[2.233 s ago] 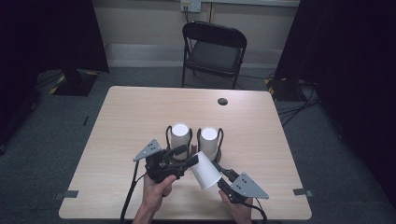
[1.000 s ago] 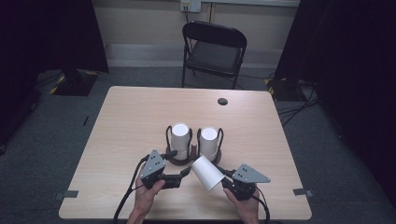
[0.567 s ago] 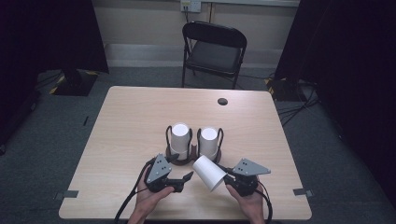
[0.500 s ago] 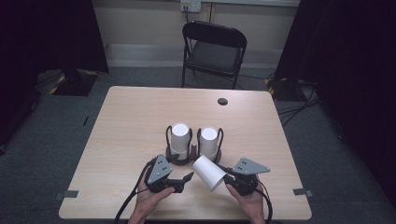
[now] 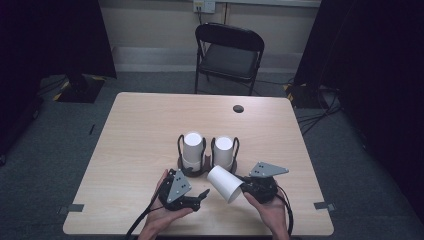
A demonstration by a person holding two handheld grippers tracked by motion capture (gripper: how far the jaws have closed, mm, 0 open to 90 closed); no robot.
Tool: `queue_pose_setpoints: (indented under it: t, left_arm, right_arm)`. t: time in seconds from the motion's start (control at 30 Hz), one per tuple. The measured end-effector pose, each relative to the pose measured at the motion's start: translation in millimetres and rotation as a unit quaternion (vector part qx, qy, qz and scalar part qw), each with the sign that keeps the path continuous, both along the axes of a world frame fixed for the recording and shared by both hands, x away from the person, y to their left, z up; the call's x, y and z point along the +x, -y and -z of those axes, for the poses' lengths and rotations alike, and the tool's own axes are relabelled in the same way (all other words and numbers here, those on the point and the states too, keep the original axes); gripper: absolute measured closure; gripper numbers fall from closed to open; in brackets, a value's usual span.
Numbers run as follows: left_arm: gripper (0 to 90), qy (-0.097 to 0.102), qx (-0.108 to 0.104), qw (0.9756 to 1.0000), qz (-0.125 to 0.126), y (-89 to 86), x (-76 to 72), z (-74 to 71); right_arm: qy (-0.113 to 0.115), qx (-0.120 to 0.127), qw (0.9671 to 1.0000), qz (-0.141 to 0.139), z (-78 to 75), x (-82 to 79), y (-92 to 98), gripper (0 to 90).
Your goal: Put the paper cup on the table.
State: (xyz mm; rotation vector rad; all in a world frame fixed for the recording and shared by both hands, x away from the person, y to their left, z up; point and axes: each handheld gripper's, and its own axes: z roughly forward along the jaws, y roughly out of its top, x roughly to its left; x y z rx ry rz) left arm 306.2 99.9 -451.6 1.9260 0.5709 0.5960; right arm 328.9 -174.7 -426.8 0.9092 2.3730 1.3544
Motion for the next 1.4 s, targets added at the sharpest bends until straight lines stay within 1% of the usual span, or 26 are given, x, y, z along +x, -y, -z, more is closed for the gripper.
queue_pose_setpoints:
  t: [0.03,0.17,0.3,0.37,0.43,0.47,0.57,0.6,0.67,0.7,0.77,0.8,0.87,0.9,0.93,0.97,1.0,1.03,1.17,1.2,1.23,1.27,1.3,1.33,1.37,1.4]
  left_arm:
    - [16.6,0.003,0.004,1.0,0.003,0.4,-0.7,0.5]
    - [16.6,0.019,0.022,0.9995,0.014,3.6,-4.3,2.4]
    - [16.2,0.036,0.046,0.9978,0.033,7.2,-7.3,3.1]
    - [15.8,0.044,0.055,0.9968,0.038,10.3,-9.2,4.0]
    - [15.7,0.048,0.059,0.9964,0.036,13.2,-10.6,5.3]
    - [15.6,0.052,0.065,0.9959,0.035,14.1,-11.2,5.7]
    - [15.6,0.056,0.067,0.9955,0.038,16.7,-12.0,6.6]
    - [15.6,0.058,0.065,0.9954,0.04,18.2,-12.5,7.0]
    - [15.6,0.063,0.078,0.994,0.044,21.1,-13.7,7.2]
    - [15.5,0.068,0.088,0.9928,0.047,22.6,-14.0,7.5]
    - [15.4,0.073,0.095,0.9918,0.046,24.9,-15.7,8.3]
    - [15.4,0.077,0.093,0.9915,0.047,25.6,-16.1,8.8]
    - [15.1,0.075,0.089,0.992,0.049,26.3,-16.5,10.1]
    - [15.3,0.074,0.093,0.9915,0.052,26.8,-16.6,10.5]
    - [14.5,0.08,0.097,0.9907,0.053,27.8,-16.4,11.1]
    - [13.8,0.08,0.098,0.9905,0.053,28.8,-16.9,11.5]
    - [13.3,0.081,0.105,0.9896,0.055,29.6,-17.2,11.3]
    - [13.2,0.084,0.103,0.9897,0.054,31.1,-17.5,11.9]
    - [12.2,0.094,0.119,0.9874,0.047,35.2,-17.9,12.4]
    - [10.9,0.093,0.119,0.9874,0.047,36.1,-17.5,12.8]
    - [10.5,0.094,0.127,0.9862,0.048,37.1,-17.2,12.6]
    - [9.7,0.102,0.129,0.9855,0.044,39.2,-17.2,13.5]
    - [9.1,0.107,0.137,0.9838,0.043,40.5,-17.6,13.1]
    - [8.9,0.109,0.141,0.983,0.047,41.8,-18.1,12.7]
    - [8.9,0.11,0.143,0.9825,0.045,43.6,-18.5,12.6]
    - [9.1,0.112,0.15,0.9813,0.046,44.9,-18.3,12.5]
  right_arm:
    - [-0.002,0.001,1.0,-0.001,0.3,0.3,-0.8,87.1]
    - [-0.02,-0.012,0.9997,-0.011,0.4,3.2,-4.2,87.1]
    - [-0.036,-0.024,0.9989,-0.016,-2.1,6.2,-6.3,87.1]
    - [-0.043,-0.028,0.9985,-0.018,-3.9,7.9,-7.7,87.1]
    - [-0.053,-0.036,0.9977,-0.02,-5.2,9.9,-9.7,87.1]
    - [-0.06,-0.04,0.9971,-0.022,-5.5,10.8,-11.0,87.1]
    - [-0.076,-0.054,0.9954,-0.025,-6.0,14.1,-14.4,87.0]
    - [-0.083,-0.054,0.9947,-0.027,-6.3,15.2,-15.3,87.0]
    - [-0.095,-0.061,0.993,-0.034,-7.2,17.1,-17.6,87.0]
    - [-0.102,-0.066,0.9919,-0.038,-7.5,18.1,-18.9,87.0]
    - [-0.112,-0.075,0.9901,-0.041,-8.1,20.1,-20.8,86.9]
    - [-0.119,-0.081,0.9889,-0.038,-8.6,21.1,-21.9,86.9]
    - [-0.127,-0.082,0.9877,-0.039,-9.2,22.8,-22.7,86.9]
    - [-0.131,-0.082,0.9871,-0.04,-9.3,23.7,-23.4,86.9]
    - [-0.136,-0.087,0.9861,-0.042,-9.6,24.2,-24.5,87.0]
    - [-0.138,-0.089,0.9853,-0.045,-9.6,24.9,-25.7,87.0]
    - [-0.144,-0.091,0.9844,-0.045,-9.8,25.4,-26.8,87.0]
    - [-0.144,-0.094,0.984,-0.046,-9.8,25.9,-27.9,86.9]
    - [-0.149,-0.101,0.9825,-0.047,-11.2,27.8,-31.8,87.0]
    - [-0.151,-0.104,0.982,-0.047,-11.3,28.7,-33.9,86.9]
    - [-0.152,-0.109,0.9812,-0.048,-11.6,29.2,-35.3,86.9]
    - [-0.153,-0.114,0.9803,-0.051,-11.9,29.8,-37.3,86.8]
    - [-0.155,-0.117,0.9795,-0.053,-12.6,30.3,-39.3,86.8]
    - [-0.155,-0.118,0.9792,-0.056,-12.9,30.7,-41.4,86.8]
    - [-0.157,-0.118,0.9787,-0.061,-13.1,31.1,-43.5,86.8]
    - [-0.159,-0.117,0.9782,-0.065,-12.9,31.2,-45.9,86.8]
